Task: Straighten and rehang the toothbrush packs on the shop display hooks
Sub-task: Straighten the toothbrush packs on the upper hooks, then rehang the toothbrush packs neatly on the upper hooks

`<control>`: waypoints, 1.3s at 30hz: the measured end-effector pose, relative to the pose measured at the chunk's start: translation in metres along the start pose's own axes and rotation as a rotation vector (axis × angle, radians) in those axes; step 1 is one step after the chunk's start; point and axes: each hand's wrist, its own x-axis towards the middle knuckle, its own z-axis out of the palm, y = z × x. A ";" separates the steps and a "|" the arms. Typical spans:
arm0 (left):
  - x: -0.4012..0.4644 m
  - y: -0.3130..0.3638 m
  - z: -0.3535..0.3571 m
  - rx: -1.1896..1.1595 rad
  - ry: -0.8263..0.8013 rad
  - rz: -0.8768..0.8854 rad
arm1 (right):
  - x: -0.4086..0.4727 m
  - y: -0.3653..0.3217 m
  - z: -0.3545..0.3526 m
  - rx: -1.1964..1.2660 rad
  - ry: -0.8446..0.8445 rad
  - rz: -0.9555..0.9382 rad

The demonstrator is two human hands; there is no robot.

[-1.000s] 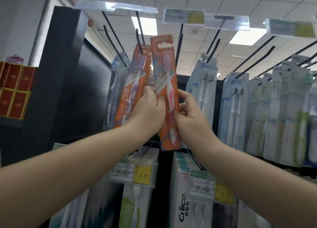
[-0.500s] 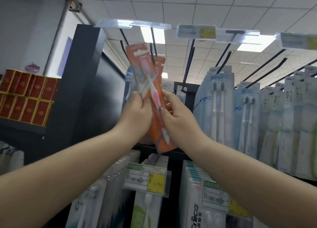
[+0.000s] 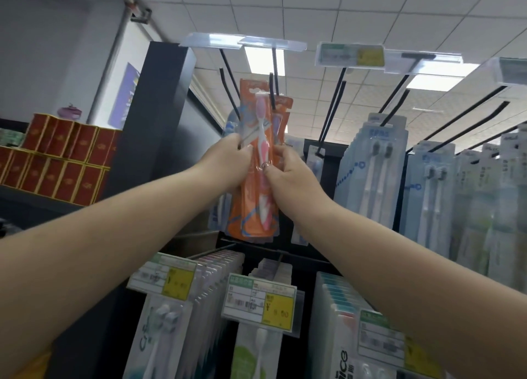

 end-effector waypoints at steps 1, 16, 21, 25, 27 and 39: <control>0.000 -0.001 0.000 -0.007 -0.020 -0.009 | 0.000 0.001 0.000 0.013 0.001 0.003; 0.000 -0.013 -0.005 -0.028 -0.116 -0.031 | -0.006 0.010 0.011 0.084 0.002 0.063; -0.002 -0.014 -0.006 -0.038 -0.134 -0.029 | -0.008 0.012 0.014 0.103 0.003 0.063; 0.001 -0.006 -0.007 -0.019 -0.128 -0.007 | -0.005 0.009 0.016 0.130 0.051 0.055; 0.003 -0.003 -0.007 0.042 -0.119 0.026 | -0.004 0.009 0.017 0.164 0.067 0.065; -0.005 -0.013 0.002 0.198 -0.045 0.063 | -0.019 0.019 0.008 0.135 0.019 0.188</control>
